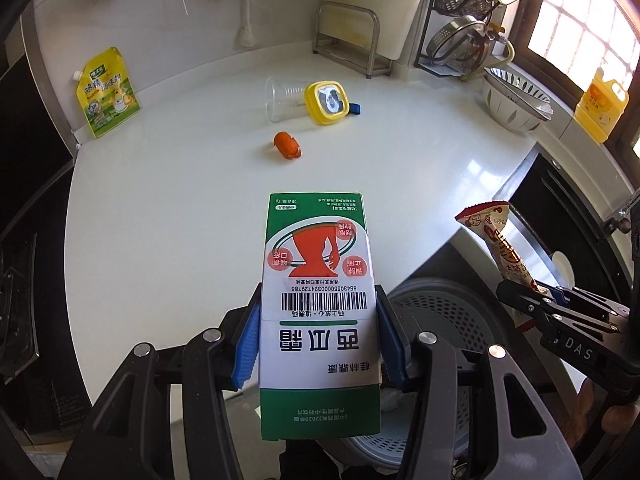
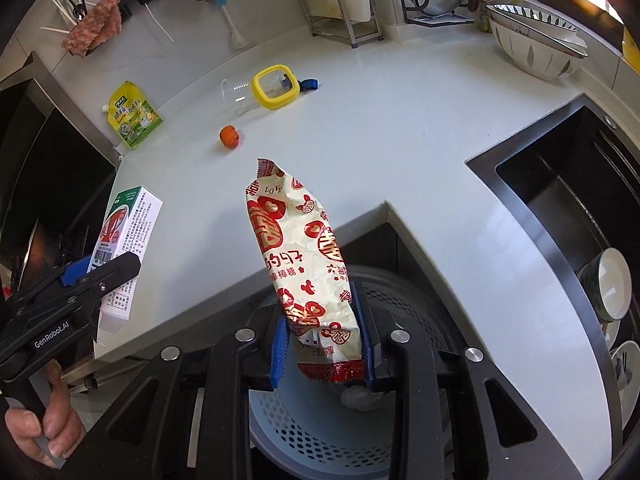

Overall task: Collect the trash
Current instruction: 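Carry the carton and snack wrapper in both tools over the wastebasket, then open both tools to drop carton and wrapper into the wastebasket, then move both tools toward the orange peel and yellow-lidded cup, then grasp the orange peel with left tool while right tool grasps the yellow lid, then carry the orange peel and yellow lid in both tools over the wastebasket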

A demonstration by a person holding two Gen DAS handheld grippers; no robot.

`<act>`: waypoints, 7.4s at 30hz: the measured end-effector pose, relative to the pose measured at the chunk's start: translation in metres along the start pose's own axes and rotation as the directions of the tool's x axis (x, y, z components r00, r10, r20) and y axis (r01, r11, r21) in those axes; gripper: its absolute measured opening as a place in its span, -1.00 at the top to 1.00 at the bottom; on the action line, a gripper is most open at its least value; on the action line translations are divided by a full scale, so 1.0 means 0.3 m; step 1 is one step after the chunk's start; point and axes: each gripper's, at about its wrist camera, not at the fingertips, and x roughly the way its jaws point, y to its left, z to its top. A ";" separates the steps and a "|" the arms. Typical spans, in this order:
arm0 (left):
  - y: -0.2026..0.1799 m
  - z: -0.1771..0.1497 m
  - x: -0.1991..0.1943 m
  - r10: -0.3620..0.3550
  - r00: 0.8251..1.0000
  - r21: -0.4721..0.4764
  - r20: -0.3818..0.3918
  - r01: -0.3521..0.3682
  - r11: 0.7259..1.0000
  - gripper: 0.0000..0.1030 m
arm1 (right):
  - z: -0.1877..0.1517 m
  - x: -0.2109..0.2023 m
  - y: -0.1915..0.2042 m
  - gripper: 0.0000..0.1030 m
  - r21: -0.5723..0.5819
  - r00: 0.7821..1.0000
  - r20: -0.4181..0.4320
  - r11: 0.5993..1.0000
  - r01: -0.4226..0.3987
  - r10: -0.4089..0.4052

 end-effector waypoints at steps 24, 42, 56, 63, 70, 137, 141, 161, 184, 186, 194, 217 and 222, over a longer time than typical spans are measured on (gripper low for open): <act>-0.244 -0.307 0.074 -0.028 0.988 0.041 -0.150 0.035 0.999 0.04 | -0.342 0.000 -0.159 0.45 0.060 0.989 -0.146 0.998 0.026 -0.016; -0.238 -0.322 0.086 -0.036 0.985 0.009 -0.168 0.038 0.999 -0.12 | -0.316 0.030 -0.160 -0.23 0.049 0.988 -0.154 0.999 -0.013 0.020; -0.212 -0.307 0.033 -0.014 0.991 -0.017 -0.135 0.012 1.000 -0.46 | -0.302 -0.020 -0.178 -0.35 0.069 0.994 -0.105 0.997 -0.033 0.040; -0.193 -0.277 -0.025 0.006 0.996 -0.033 -0.094 -0.009 0.999 -0.53 | -0.275 -0.065 -0.178 -0.35 0.054 0.997 -0.066 0.998 -0.040 0.044; -0.168 -0.238 -0.084 0.035 0.998 -0.055 -0.050 -0.038 0.998 -0.56 | -0.245 -0.109 -0.181 -0.35 0.044 0.998 -0.026 0.997 -0.062 0.063; 0.265 0.275 0.276 0.070 0.997 -0.132 0.027 -0.066 0.989 -0.70 | 0.375 0.310 0.050 -0.37 0.003 0.996 0.077 0.999 0.036 -0.036; 0.267 0.286 0.321 0.067 0.997 -0.148 0.041 -0.060 0.987 -0.70 | 0.386 0.312 0.048 -0.37 0.001 0.995 0.092 0.999 0.040 -0.040; 0.184 0.461 0.579 0.050 0.998 -0.172 0.045 -0.041 0.984 -0.46 | 0.439 0.362 -0.059 -0.37 0.101 0.991 0.105 0.992 0.073 -0.084; 0.333 0.482 0.523 0.042 0.999 -0.084 0.017 -0.040 0.996 0.62 | 0.786 0.576 0.178 -0.60 -0.221 0.977 0.199 0.975 -0.025 0.070; 0.357 0.481 0.518 0.039 0.999 -0.089 0.014 -0.038 0.995 0.62 | 0.803 0.602 0.198 -0.60 -0.250 0.979 0.189 0.968 -0.027 0.076; 0.417 0.479 0.520 0.035 0.999 -0.102 0.004 -0.034 0.994 0.62 | 0.846 0.692 0.266 -0.60 -0.328 0.984 0.168 0.945 0.006 0.052; 0.502 0.433 0.408 0.043 0.999 -0.116 0.024 -0.040 0.992 0.62 | 0.598 0.566 0.389 -0.31 -0.213 0.980 0.094 0.965 -0.150 0.173; 0.476 0.388 0.337 0.033 0.999 -0.109 0.029 -0.030 0.994 0.62 | 0.490 0.462 0.338 -0.31 -0.132 0.984 0.100 0.983 -0.131 0.145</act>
